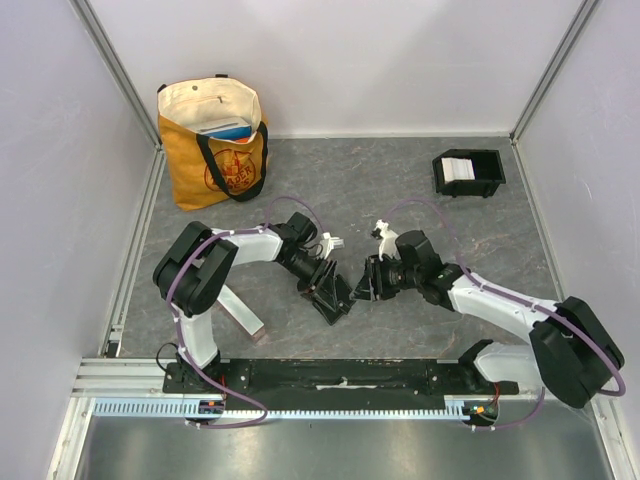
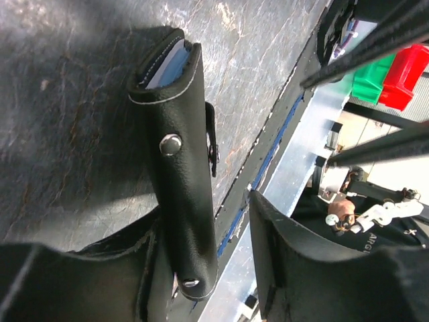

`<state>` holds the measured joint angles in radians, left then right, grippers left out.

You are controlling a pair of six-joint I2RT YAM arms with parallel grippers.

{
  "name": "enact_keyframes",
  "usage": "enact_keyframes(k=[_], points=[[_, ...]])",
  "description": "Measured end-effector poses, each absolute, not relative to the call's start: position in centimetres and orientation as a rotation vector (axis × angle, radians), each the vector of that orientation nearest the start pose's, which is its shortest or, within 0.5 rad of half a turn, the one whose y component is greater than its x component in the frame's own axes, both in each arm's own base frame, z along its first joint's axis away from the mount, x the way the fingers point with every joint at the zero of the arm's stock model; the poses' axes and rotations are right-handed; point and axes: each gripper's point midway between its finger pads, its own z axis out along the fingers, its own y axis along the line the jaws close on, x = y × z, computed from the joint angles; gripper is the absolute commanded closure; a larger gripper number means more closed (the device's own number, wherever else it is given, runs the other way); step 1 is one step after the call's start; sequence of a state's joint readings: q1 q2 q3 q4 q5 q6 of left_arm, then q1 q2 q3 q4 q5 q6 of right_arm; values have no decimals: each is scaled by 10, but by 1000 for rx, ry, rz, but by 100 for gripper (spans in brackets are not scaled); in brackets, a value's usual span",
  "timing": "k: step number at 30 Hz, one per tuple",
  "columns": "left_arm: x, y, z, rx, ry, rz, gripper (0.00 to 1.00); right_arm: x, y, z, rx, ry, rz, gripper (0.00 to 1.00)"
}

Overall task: Put the credit cards into the card holder
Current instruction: Open the card holder at the center of the board.

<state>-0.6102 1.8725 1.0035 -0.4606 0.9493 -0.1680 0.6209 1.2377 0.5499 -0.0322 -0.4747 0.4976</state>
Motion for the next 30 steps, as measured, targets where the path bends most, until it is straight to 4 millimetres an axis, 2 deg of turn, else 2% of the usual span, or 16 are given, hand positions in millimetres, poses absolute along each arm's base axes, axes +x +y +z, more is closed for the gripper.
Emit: enact_keyframes(k=[1, 5, 9, 15, 18, 26, 30], points=[[164, -293, 41, 814, 2809, -1508, 60, 188, 259, 81, -434, 2411, 1101, 52], [163, -291, 39, 815, 2825, -1489, 60, 185, 275, 85, -502, 2363, 1163, 52], [163, -288, 37, 811, 2849, -1450, 60, 182, 284, 75, -538, 2367, 1185, 52], [163, -283, 32, 805, 2878, -1398, 89, 182, 289, 60, -575, 2383, 1175, 51], [163, -282, 32, 811, 2881, -1390, 98, 184, 290, 53, -596, 2383, 1164, 50], [164, -282, 32, 821, 2884, -1373, 98, 185, 293, 36, -645, 2391, 1164, 50], [164, -279, 33, 814, 2901, -1360, 98, 184, 297, 35, -692, 2367, 1185, 60]])
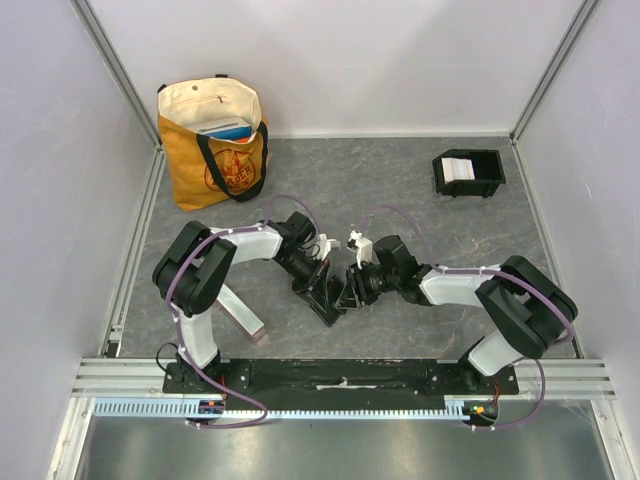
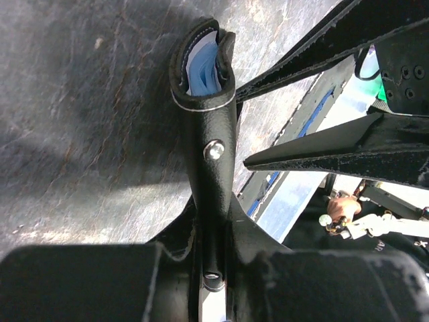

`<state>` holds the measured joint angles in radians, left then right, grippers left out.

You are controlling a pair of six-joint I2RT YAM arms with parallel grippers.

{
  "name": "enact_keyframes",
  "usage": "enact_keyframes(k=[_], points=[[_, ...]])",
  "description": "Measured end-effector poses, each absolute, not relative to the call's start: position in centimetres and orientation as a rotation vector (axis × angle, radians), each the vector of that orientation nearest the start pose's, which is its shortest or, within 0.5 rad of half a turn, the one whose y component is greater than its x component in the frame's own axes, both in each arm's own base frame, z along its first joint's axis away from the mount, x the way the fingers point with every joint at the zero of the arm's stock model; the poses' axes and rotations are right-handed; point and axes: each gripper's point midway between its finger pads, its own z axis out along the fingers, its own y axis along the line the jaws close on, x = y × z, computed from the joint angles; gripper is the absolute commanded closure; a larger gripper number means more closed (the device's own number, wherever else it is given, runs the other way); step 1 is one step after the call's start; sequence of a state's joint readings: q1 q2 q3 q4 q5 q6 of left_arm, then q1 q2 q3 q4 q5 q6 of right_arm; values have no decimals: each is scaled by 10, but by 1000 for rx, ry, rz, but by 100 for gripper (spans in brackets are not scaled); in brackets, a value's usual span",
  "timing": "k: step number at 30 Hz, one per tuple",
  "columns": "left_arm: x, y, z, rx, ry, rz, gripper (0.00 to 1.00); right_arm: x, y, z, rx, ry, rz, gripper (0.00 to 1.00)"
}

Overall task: Put the credit cards into the card holder
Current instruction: Open the card holder at the center of the board.

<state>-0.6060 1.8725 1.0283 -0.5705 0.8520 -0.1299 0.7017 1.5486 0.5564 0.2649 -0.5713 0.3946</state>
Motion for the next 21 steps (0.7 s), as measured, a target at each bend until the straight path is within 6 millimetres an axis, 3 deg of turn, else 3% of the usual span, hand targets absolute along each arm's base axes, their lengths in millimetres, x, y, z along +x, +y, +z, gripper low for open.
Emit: enact_keyframes(k=[13, 21], points=[[163, -268, 29, 775, 2998, -1277, 98, 168, 313, 31, -935, 2327, 1127, 70], [162, -262, 22, 767, 3037, -1211, 98, 162, 320, 29, -983, 2335, 1115, 84]])
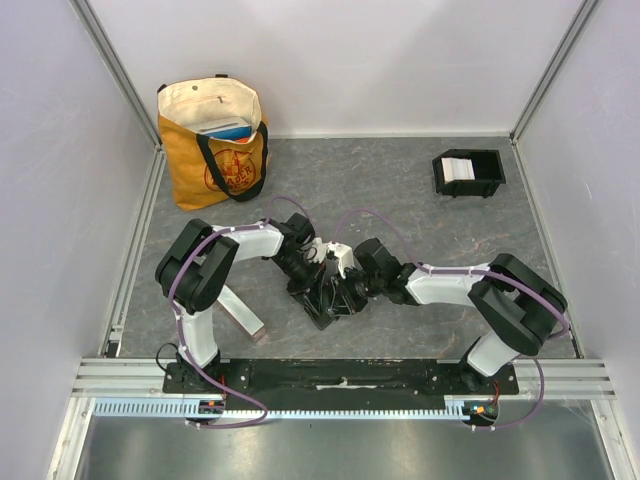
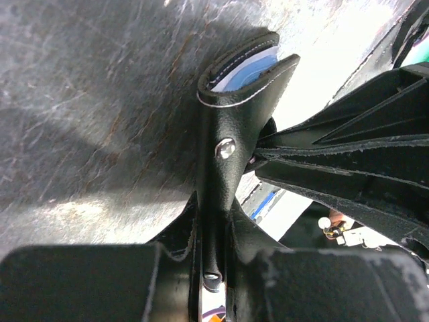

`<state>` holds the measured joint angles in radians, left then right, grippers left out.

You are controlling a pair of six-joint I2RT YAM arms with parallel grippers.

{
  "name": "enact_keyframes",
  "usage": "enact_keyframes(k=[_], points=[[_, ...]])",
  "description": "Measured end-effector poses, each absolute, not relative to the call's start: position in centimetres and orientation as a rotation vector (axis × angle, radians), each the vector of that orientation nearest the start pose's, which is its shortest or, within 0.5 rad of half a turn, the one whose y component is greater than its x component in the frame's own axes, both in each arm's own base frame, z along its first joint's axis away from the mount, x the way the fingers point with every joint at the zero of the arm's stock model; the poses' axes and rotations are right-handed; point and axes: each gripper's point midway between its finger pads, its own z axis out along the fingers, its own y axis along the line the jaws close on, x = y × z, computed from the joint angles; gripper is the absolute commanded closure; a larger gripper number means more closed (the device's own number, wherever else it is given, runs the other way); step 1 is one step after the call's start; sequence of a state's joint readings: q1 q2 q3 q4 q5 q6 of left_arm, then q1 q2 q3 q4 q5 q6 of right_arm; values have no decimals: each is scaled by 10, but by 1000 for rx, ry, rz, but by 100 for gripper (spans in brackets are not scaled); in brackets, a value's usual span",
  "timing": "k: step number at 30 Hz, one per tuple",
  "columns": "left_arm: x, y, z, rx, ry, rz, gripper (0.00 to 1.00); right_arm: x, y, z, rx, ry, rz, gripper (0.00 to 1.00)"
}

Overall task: Put the credit cards into the card holder
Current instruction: Open the card holder at the center of the board.

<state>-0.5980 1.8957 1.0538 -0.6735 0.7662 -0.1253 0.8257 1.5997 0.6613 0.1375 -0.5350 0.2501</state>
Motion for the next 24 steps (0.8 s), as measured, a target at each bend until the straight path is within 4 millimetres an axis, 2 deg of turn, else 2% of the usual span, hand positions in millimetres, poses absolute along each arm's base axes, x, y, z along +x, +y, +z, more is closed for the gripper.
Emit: enact_keyframes(k=[3, 4, 7, 11, 14, 15, 18, 21, 24], points=[[163, -261, 21, 764, 3045, -1190, 98, 161, 321, 28, -992, 2334, 1102, 99], [163, -260, 20, 760, 3052, -1178, 98, 161, 321, 28, -995, 2332, 1097, 100], [163, -258, 18, 735, 3075, -1139, 98, 158, 324, 28, -1027, 2316, 1094, 100], [165, -260, 17, 696, 3086, -1128, 98, 132, 335, 28, -1157, 2280, 1144, 99], [165, -260, 18, 677, 3095, -1126, 98, 128, 336, 27, -1189, 2269, 1135, 91], [165, -260, 18, 674, 3097, -1127, 98, 128, 335, 27, -1186, 2277, 1129, 83], [165, -260, 18, 673, 3097, -1126, 96, 126, 334, 26, -1173, 2314, 1111, 67], [166, -260, 16, 668, 3084, -1123, 96, 110, 326, 18, -1172, 2414, 1085, 62], [174, -263, 16, 654, 3045, -1133, 95, 99, 322, 19, -1167, 2463, 1086, 62]])
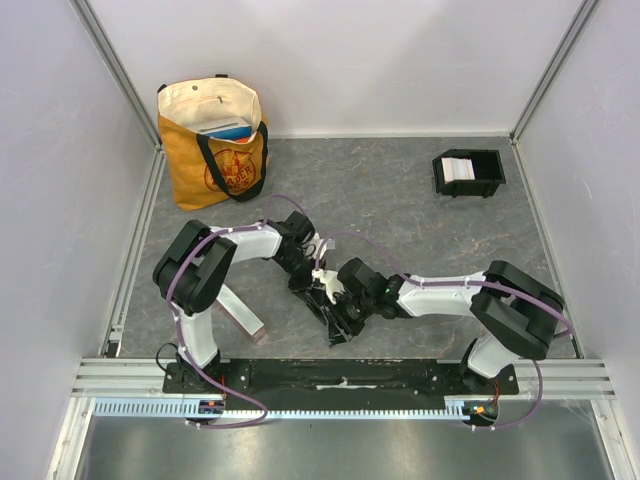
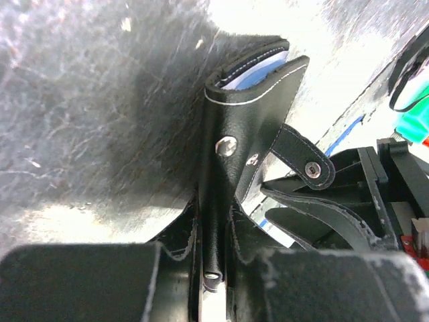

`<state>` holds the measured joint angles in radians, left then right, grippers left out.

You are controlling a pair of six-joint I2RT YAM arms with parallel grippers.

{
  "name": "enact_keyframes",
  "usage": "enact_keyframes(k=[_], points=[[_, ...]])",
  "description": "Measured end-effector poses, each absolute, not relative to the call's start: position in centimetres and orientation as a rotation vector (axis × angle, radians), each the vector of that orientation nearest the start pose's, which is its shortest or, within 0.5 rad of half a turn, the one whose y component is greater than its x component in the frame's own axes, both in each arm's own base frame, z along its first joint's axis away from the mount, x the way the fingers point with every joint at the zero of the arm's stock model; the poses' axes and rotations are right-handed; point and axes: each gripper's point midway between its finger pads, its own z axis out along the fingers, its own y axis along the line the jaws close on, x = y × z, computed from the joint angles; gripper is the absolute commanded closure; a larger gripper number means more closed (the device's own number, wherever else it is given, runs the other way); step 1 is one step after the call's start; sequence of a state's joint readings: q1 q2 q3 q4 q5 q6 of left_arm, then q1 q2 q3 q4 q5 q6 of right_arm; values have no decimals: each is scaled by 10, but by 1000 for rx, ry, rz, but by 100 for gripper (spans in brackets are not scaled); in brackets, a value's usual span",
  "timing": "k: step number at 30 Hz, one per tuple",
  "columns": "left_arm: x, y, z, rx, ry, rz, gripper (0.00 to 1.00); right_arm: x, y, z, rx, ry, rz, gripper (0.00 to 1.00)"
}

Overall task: Put the credit cards into the card holder
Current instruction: Open the card holder at the center of the board.

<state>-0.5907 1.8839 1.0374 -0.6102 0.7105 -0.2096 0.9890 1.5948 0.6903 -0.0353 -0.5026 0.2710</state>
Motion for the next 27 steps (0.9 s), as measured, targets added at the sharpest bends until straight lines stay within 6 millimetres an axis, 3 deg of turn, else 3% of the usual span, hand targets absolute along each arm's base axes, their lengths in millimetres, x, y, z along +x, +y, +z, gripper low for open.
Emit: enact_keyframes(k=[4, 6, 8, 11, 16, 18, 21, 27], points=[[181, -265, 16, 657, 2997, -1139, 91, 97, 313, 19, -1103, 2537, 1032, 63], [181, -264, 17, 661, 2984, -1141, 83, 103, 305, 19, -1048, 2566, 976, 62], [180, -264, 18, 666, 2966, -1140, 70, 115, 291, 20, -947, 2597, 898, 53], [183, -262, 20, 669, 2934, -1110, 55, 149, 263, 40, -700, 2589, 788, 36], [192, -261, 32, 663, 2866, -1073, 34, 232, 216, 113, -238, 2369, 650, 26], [196, -262, 39, 665, 2832, -1065, 23, 259, 196, 132, -93, 2320, 558, 22], [199, -262, 50, 667, 2790, -1056, 15, 292, 167, 148, 96, 2294, 392, 16], [209, -255, 69, 654, 2719, -959, 10, 346, 90, 164, 490, 2212, 139, 13]])
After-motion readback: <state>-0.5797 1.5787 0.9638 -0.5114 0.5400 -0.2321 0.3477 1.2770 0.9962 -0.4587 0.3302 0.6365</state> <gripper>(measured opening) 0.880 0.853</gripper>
